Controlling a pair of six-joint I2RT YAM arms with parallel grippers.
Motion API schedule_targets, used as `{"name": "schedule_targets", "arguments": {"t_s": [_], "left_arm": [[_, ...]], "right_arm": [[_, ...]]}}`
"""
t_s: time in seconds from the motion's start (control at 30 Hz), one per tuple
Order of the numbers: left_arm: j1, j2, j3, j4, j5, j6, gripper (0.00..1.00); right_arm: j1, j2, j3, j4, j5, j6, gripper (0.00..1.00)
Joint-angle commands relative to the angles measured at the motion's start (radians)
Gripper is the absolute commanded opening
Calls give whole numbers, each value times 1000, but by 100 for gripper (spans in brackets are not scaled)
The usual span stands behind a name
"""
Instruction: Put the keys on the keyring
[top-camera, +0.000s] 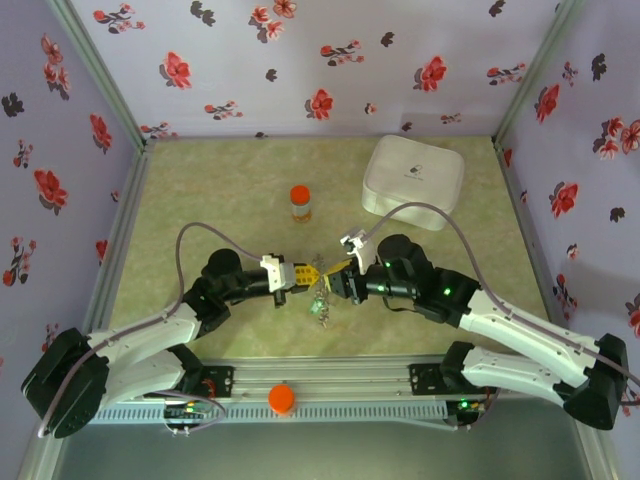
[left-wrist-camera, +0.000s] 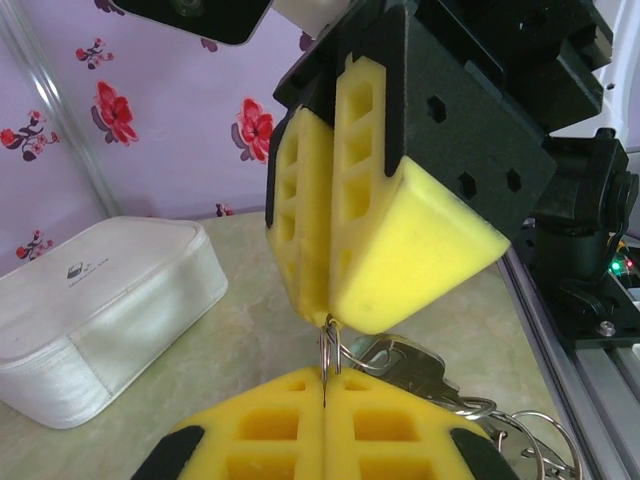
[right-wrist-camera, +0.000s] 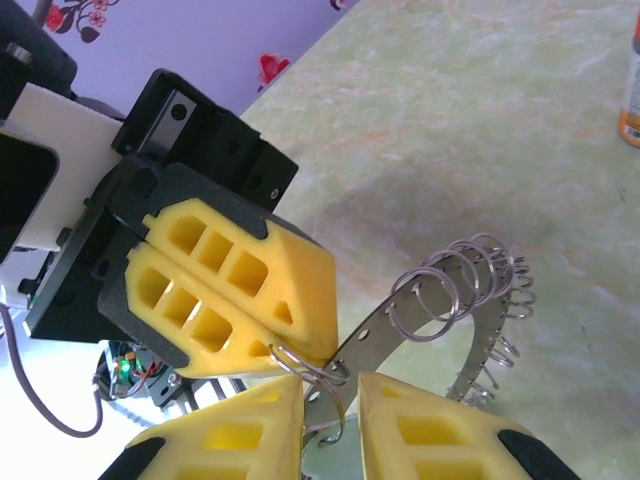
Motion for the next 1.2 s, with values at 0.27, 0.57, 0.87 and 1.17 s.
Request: {"name": "schedule_targets", "arguments": {"t_s": [0.27, 0.57, 0.87, 1.17], "left_arm": [[-6, -15, 1, 73, 20, -14, 0], [-6, -18, 1, 77, 18, -17, 0], [-6, -20, -1, 109, 18, -47, 0], [-6, -29, -2, 122, 20, -58, 0]], "right_arm": [[-10, -10, -7, -8, -43, -21, 15], [-18, -8, -5, -7, -52, -18, 1], [-53, -11, -28, 10, -38, 13, 0], [-101, 42, -84, 122, -121, 120, 0]]}}
